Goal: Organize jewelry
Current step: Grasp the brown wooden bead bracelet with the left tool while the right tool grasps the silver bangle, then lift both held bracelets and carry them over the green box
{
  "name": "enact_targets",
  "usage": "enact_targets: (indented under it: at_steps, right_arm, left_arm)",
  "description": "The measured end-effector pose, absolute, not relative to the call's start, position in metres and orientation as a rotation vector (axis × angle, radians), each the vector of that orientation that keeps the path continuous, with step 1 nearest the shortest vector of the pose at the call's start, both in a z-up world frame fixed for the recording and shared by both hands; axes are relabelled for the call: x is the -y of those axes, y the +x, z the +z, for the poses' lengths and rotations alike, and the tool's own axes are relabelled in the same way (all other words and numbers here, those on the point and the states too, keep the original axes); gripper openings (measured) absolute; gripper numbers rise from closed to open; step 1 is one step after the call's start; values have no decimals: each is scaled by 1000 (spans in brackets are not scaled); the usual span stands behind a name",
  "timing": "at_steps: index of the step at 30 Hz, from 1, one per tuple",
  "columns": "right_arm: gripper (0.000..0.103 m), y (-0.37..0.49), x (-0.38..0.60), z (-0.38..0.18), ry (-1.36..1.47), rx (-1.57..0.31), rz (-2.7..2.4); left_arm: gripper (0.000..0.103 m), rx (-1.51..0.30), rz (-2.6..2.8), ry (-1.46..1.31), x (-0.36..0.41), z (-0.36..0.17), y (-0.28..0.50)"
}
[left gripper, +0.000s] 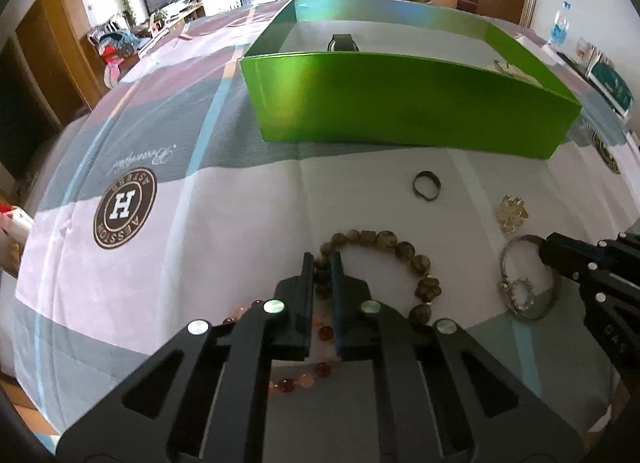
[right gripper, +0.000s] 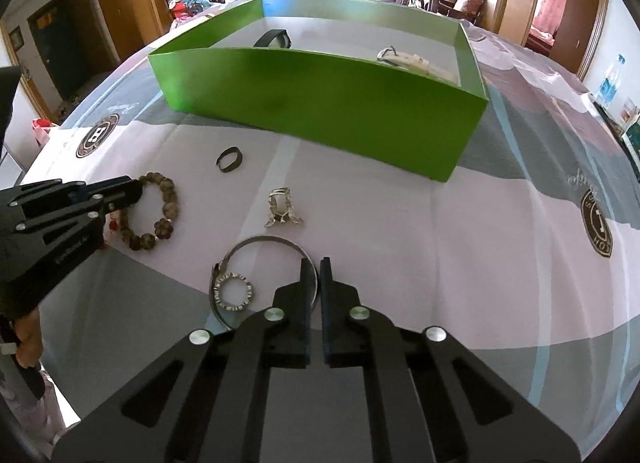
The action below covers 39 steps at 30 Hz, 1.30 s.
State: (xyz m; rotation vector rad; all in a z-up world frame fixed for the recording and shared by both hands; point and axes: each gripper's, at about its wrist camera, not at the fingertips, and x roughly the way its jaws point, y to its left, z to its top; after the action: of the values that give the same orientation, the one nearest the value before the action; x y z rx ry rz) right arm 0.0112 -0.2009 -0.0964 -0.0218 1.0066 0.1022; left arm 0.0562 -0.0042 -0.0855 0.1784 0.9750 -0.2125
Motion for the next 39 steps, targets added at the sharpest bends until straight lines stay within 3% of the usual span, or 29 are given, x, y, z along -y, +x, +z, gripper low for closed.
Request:
enact_targets:
  at_steps: [23, 32, 39]
  right_arm:
    - [5, 8, 204, -47, -5, -874, 79]
    - [5, 33, 216, 8, 11, -716, 26]
    - [5, 85, 219, 6, 25, -736, -6]
  left_arm:
    - [8, -764, -288, 127, 3, 7, 41]
    - [8, -665, -295, 102, 9, 63, 83]
    - [8, -705, -275, 105, 27, 57, 140]
